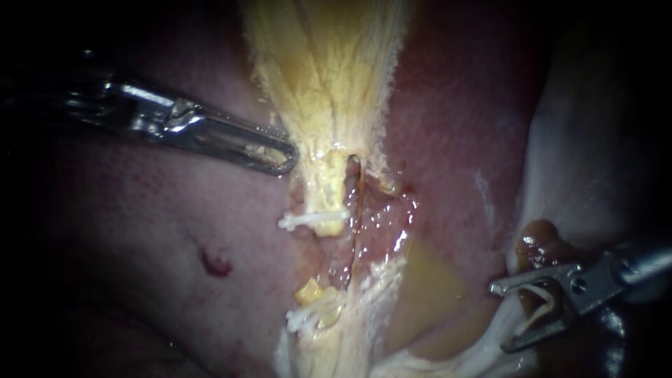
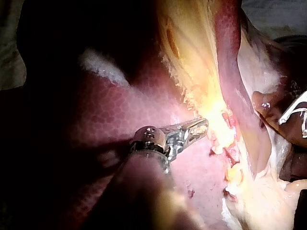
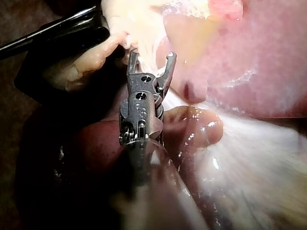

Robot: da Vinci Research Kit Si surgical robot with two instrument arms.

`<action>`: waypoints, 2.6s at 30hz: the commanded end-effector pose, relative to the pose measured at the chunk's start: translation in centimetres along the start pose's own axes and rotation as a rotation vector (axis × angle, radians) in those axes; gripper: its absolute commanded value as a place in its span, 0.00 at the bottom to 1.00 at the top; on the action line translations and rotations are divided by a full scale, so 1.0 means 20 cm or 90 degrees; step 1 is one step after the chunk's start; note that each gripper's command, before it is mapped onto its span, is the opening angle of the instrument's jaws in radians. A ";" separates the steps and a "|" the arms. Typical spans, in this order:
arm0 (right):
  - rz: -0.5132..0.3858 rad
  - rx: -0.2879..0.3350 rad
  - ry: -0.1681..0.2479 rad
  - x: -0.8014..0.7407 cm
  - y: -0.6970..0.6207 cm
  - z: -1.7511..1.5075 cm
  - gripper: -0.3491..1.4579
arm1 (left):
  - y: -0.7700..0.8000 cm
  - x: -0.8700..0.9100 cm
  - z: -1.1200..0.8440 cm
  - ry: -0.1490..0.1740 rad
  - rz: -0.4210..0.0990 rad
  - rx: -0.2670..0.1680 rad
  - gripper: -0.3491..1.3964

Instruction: Clipping first clip right tube

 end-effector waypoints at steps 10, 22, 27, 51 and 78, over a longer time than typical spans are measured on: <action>0.000 0.000 0.002 0.000 0.000 0.000 0.47 | -0.001 -0.013 -0.026 -0.014 -0.010 -0.008 0.00; 0.001 -0.001 0.002 0.000 0.001 0.001 0.47 | -0.004 -0.016 -0.032 -0.022 -0.014 -0.011 0.00; 0.002 -0.002 0.010 0.002 0.002 0.003 0.47 | -0.004 -0.015 -0.032 -0.022 -0.014 -0.011 0.00; 0.056 -0.057 0.139 0.036 0.028 0.020 0.47 | -0.005 -0.014 -0.031 -0.023 -0.013 -0.012 0.00; 0.272 -0.022 0.247 0.039 0.052 0.053 0.47 | -0.004 -0.015 -0.031 -0.023 -0.013 -0.012 0.00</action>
